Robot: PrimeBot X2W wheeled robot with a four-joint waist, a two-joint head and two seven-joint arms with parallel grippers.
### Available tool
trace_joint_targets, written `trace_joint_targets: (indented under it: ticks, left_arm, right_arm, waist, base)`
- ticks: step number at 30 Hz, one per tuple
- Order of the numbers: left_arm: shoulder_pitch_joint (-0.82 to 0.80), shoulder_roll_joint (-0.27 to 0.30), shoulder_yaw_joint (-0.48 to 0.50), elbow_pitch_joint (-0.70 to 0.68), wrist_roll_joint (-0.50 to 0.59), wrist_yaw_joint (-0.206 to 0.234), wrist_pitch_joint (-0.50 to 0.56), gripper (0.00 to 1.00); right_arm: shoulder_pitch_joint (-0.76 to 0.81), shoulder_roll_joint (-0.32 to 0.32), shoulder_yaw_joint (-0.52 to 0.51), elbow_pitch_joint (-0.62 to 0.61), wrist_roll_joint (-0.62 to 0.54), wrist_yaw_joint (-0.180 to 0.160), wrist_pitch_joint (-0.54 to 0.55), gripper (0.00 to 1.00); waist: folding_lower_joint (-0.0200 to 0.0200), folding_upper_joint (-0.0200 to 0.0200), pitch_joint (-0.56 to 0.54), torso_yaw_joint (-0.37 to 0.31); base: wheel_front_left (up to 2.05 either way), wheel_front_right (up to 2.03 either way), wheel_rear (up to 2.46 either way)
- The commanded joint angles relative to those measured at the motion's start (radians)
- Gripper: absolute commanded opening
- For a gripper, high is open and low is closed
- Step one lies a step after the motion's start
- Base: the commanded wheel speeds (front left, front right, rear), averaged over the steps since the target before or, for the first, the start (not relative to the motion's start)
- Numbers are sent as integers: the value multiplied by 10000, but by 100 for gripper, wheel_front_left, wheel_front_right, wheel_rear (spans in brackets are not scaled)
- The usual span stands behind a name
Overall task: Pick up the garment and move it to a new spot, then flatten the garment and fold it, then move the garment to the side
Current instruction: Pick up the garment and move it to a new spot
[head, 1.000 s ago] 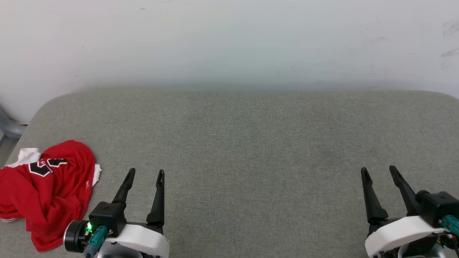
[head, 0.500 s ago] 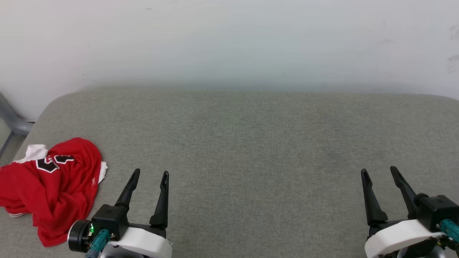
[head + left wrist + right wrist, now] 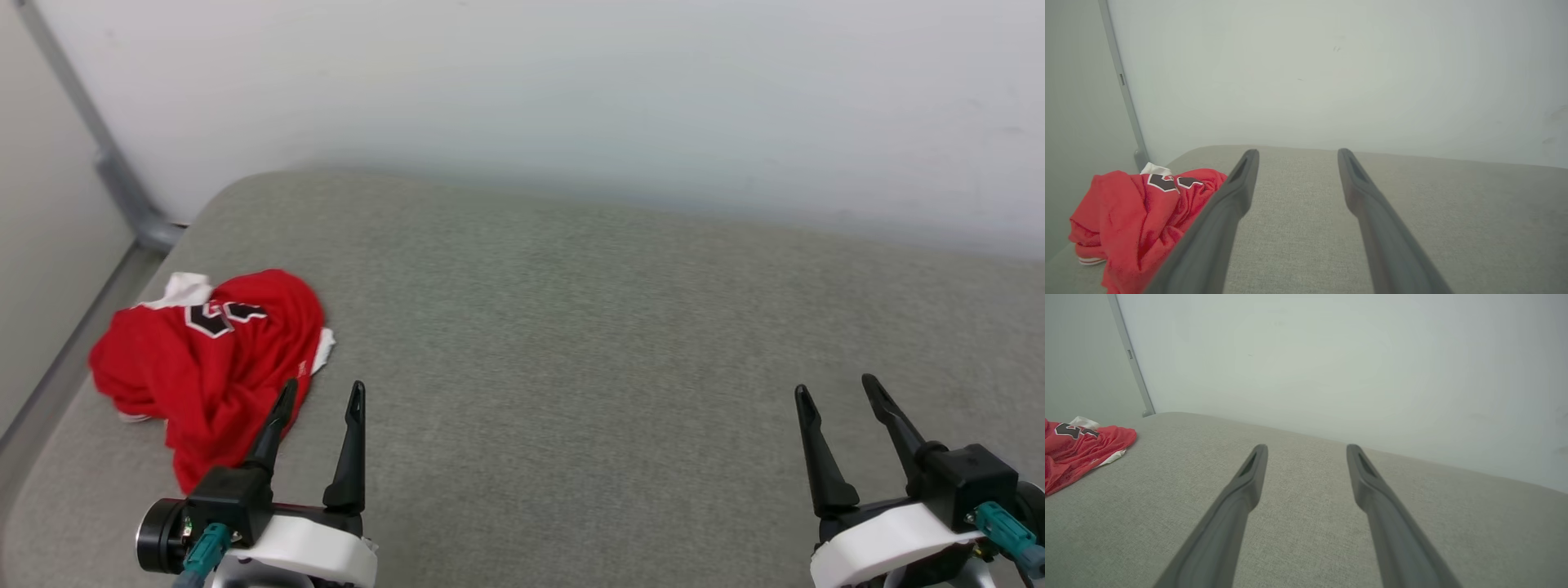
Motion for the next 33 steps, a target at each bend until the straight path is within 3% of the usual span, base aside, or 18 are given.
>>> trace_joint_targets:
  ticks: [1, 12, 20, 33]
  left_arm:
    - [-7, -44, 149, 20, -46, -50, -25, 100]
    - [30, -227, 687, 214, -164, -210, -25, 100]
    - [-5, -295, 888, 306, -215, -260, -25, 100]
    - [-473, -306, 1133, 657, -292, -320, -25, 100]
  right_arm:
    - [-55, 24, 70, 35, 68, -5, -69, 100]
    - [-261, 21, 359, 7, 202, -5, -90, 100]
    - [-424, 20, 425, -37, 54, -3, -109, 100]
    - [-612, 20, 473, -103, -126, -5, -16, 100]
  waist:
    - [0, -1, 34, 566]
    - [0, -1, 131, 2169]
    - [0, -1, 248, 2882]
    - [0, -1, 554, 3166]
  base:
    - [0, 0, 0]
    - [0, 0, 0]
    - [0, 0, 0]
    - [0, 0, 0]
